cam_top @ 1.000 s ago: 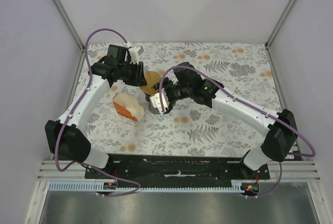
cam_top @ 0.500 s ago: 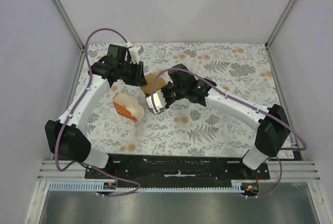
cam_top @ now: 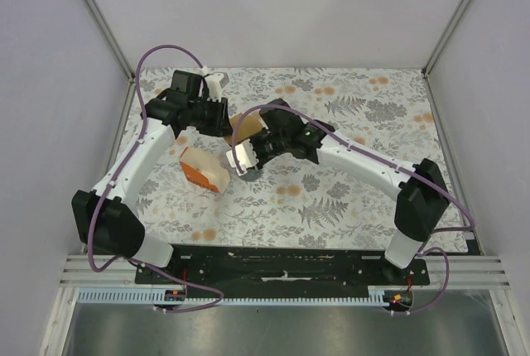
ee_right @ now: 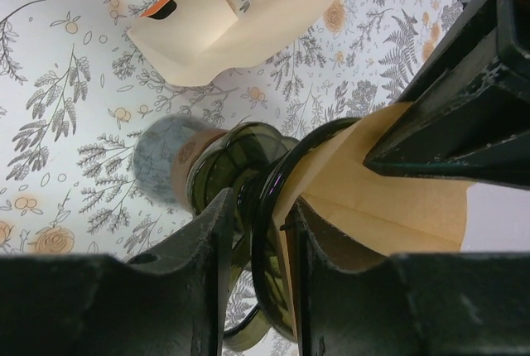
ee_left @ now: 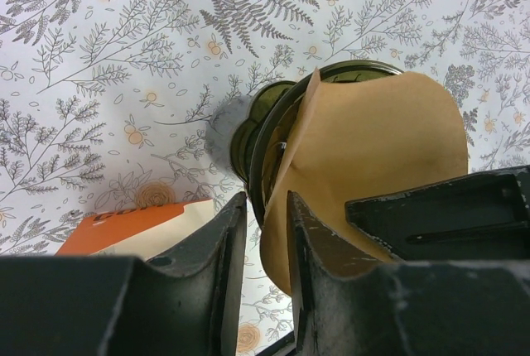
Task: Place the coffee filter in the dripper
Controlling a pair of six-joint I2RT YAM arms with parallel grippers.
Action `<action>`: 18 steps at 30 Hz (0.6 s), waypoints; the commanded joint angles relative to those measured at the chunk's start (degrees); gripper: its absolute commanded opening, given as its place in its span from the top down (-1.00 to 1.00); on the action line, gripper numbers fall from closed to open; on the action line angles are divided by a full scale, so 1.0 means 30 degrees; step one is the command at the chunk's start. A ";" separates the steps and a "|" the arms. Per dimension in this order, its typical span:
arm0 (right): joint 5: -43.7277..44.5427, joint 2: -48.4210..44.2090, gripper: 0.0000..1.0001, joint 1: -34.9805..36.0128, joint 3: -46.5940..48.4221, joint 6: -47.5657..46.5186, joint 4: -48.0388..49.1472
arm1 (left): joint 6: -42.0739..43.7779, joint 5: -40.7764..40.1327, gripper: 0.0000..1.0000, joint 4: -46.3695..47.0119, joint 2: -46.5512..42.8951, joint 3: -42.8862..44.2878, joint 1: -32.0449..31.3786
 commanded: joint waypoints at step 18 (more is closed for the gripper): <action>-0.0062 0.1633 0.46 0.0236 0.2136 0.0369 -0.1604 | 0.0238 0.0375 0.42 0.0349 0.0094 -0.0146 -0.0063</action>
